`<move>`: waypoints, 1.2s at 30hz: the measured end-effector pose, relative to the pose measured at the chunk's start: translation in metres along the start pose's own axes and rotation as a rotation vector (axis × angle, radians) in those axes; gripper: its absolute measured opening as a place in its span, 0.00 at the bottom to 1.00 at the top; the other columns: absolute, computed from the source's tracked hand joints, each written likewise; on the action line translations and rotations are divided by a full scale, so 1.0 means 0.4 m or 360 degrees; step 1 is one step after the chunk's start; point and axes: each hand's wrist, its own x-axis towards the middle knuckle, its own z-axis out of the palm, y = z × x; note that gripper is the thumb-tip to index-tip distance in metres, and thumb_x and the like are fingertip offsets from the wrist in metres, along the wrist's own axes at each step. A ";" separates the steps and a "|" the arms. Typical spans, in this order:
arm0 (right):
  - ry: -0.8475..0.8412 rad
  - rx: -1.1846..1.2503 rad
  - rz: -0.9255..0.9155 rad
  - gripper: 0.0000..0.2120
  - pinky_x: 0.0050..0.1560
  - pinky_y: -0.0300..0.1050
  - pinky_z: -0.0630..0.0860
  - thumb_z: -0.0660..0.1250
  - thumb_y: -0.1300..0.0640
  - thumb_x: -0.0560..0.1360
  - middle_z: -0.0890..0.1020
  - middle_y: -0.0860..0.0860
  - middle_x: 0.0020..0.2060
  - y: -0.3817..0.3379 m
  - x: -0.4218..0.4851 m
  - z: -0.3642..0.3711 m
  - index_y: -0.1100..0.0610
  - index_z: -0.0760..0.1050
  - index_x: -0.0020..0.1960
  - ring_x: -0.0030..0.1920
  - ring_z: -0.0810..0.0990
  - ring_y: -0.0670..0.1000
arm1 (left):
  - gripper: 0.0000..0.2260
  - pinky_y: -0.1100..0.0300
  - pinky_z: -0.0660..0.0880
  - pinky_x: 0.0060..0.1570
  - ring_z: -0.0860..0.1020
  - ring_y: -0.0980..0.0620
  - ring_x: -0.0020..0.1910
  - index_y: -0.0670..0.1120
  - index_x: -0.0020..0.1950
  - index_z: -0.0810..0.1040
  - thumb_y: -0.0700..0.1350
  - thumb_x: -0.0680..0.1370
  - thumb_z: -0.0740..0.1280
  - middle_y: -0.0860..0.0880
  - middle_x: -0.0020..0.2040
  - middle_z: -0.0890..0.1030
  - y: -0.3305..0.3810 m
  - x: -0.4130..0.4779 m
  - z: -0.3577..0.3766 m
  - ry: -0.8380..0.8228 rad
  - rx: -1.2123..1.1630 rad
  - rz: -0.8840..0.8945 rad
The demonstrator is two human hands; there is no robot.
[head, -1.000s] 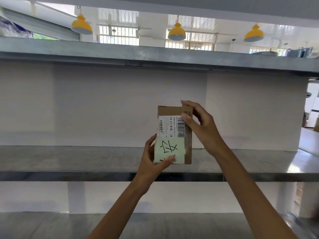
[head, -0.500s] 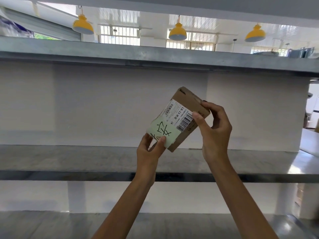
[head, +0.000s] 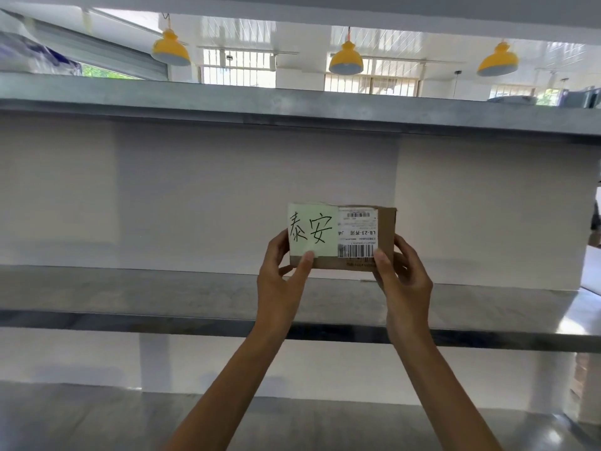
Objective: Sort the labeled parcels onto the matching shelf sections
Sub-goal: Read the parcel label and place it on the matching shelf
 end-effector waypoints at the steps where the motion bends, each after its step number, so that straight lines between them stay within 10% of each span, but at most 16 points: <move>1: -0.0007 0.0005 0.0017 0.19 0.61 0.59 0.76 0.70 0.48 0.70 0.82 0.46 0.54 0.005 -0.001 -0.002 0.42 0.73 0.61 0.58 0.80 0.50 | 0.20 0.63 0.75 0.57 0.74 0.57 0.60 0.56 0.65 0.66 0.47 0.76 0.67 0.58 0.61 0.75 -0.001 -0.002 -0.003 -0.0017 0.0084 0.0031; 36: -0.0621 0.0446 0.0310 0.20 0.47 0.40 0.81 0.70 0.59 0.73 0.84 0.49 0.49 -0.010 -0.443 0.679 0.52 0.73 0.64 0.52 0.83 0.51 | 0.22 0.65 0.78 0.52 0.78 0.53 0.54 0.47 0.65 0.76 0.45 0.71 0.73 0.52 0.57 0.77 0.117 -0.062 -0.885 0.0435 0.0761 0.0115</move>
